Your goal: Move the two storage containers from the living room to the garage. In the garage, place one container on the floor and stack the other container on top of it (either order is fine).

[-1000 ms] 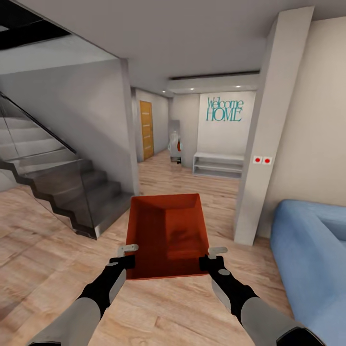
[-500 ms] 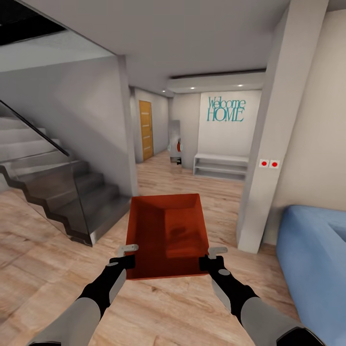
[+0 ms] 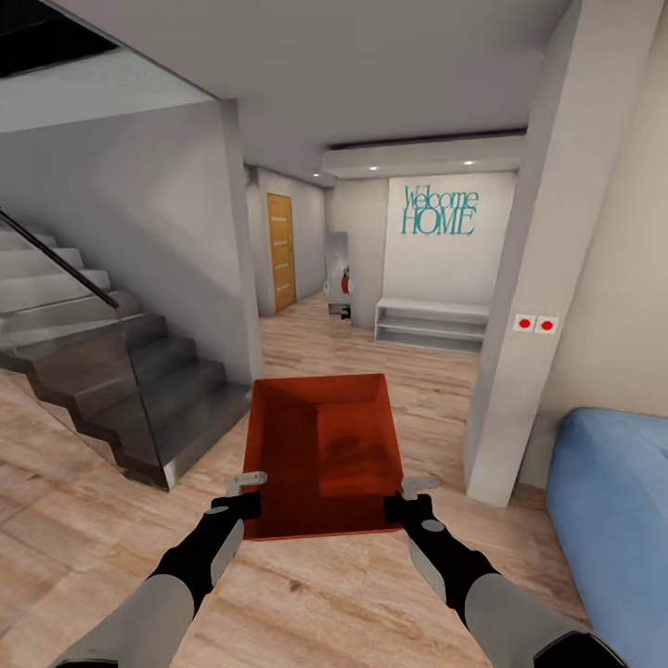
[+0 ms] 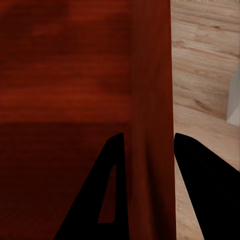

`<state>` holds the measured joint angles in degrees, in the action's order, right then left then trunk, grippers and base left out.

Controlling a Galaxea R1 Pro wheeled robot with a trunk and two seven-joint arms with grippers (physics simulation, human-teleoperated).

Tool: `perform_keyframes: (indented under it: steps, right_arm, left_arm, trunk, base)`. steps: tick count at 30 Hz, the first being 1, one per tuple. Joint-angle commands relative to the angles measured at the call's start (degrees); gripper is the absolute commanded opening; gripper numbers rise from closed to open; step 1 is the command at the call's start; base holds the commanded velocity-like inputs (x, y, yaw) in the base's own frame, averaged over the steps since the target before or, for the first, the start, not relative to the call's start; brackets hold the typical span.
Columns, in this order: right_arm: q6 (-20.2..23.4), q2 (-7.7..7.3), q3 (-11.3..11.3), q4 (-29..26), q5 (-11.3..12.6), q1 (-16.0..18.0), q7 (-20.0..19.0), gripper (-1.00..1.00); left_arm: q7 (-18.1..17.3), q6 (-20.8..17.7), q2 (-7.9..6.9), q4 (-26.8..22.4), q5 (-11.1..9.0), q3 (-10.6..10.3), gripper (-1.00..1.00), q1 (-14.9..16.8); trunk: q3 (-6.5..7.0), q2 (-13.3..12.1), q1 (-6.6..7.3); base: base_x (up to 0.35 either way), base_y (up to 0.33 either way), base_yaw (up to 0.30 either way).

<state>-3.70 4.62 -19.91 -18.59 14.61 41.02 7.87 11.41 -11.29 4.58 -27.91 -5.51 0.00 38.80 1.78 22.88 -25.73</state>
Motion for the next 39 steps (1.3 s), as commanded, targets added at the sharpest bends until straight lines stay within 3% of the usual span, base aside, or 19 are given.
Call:
perform_keyframes:
  steps: [1,17,39]
  right_arm:
    - [-0.3,-0.22,-0.2,1.7,0.8,0.0,0.4,-1.00]
    - [-0.3,-0.22,-0.2,1.7,0.8,0.0,0.4,-1.00]
    - [-0.4,-0.22,-0.2,1.7,0.8,0.0,0.4,-1.00]
  left_arm:
    - [0.5,-0.4,-0.09,-0.3,0.8,0.9,-1.00,0.0]
    - [0.5,-0.4,-0.09,-0.3,0.8,0.9,-1.00,0.0]
    - [0.5,-0.4,-0.09,-0.3,0.8,0.9,-1.00,0.0]
  trunk:
    - [-0.01,0.0,-0.05]
    - [-0.01,0.0,-0.05]
    - [-0.01,0.0,-0.05]
  base:
    - [0.322,0.000,0.000]
    - [0.322,0.000,-0.080]
    - [0.322,0.000,-0.003]
